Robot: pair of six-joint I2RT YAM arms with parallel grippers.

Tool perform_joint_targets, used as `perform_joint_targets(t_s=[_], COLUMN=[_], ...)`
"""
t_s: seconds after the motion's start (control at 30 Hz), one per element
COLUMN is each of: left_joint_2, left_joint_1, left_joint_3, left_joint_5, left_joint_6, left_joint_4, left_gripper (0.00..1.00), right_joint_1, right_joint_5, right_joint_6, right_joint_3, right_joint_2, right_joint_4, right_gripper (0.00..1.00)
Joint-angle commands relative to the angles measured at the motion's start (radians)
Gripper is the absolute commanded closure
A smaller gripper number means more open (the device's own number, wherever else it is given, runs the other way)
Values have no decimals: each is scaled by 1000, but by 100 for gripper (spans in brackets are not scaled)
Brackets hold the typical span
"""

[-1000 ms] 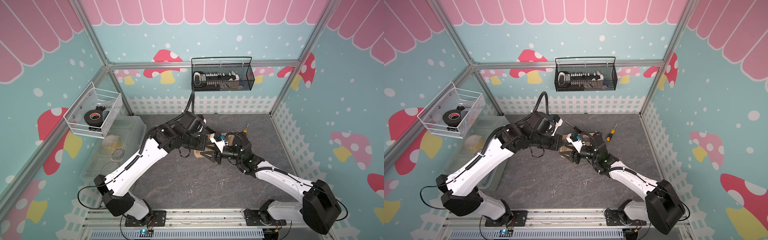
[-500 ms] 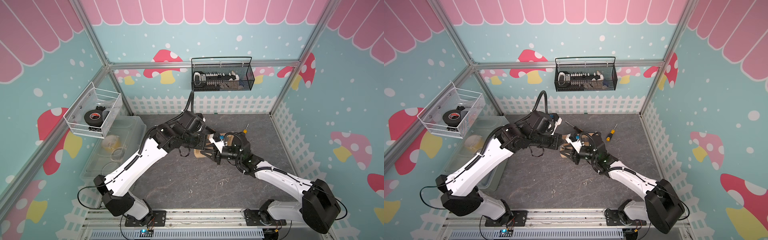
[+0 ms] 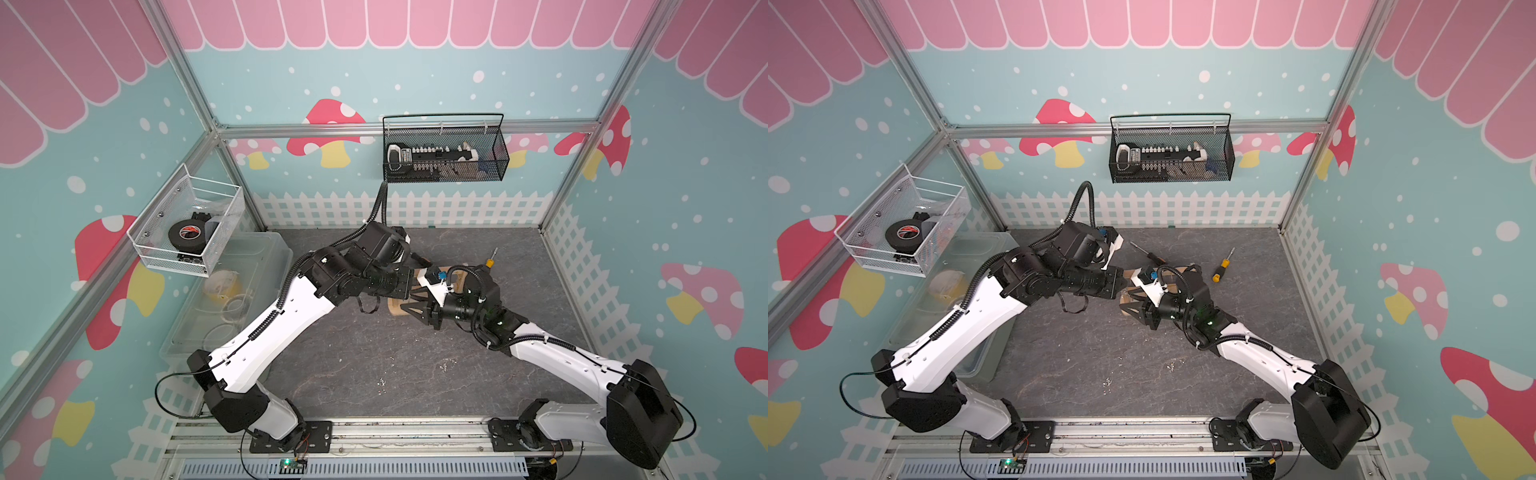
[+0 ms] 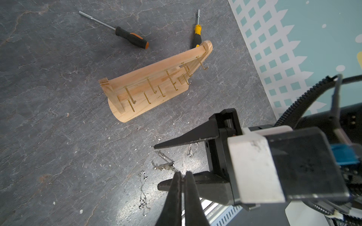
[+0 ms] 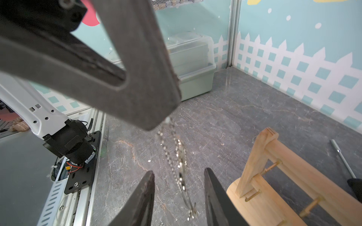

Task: Hang the necklace on the jewelry display stand
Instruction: Pick up the necklace from the center of the board.

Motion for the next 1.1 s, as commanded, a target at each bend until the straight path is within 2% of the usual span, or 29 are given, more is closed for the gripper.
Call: perform_joint_targets(t_s=[0.0,0.13,0.27,0.67,0.9,1.07], left_joint_2=[-20,-19,-17,-20,-11,-15], left_joint_1=[9,9,9,15,15,18], left_joint_3=[-17,-22,-22,-26,-24,-27], left_joint_5=[-15,-11,-8,-13,1,-6], left_joint_6=[14,13,13,12,13,16], left_joint_4=[-21,-22,-19,-19,-15,-16], left_gripper=[99,99,100,100,100,100], right_joint_1=[5,5,5,5,7,7], right_joint_5=[29,55,40,22,-2,-3], right_joint_6=[-46,-42,-37,-29,-16,-20], right_joint_3=[28,21,24,23,35,38], right_joint_2=[-29,-41,-40,-24,-7,1], right_joint_4=[-42,-30,-18,-13,0,-2], right_gripper=[55,54,66,81,82,94])
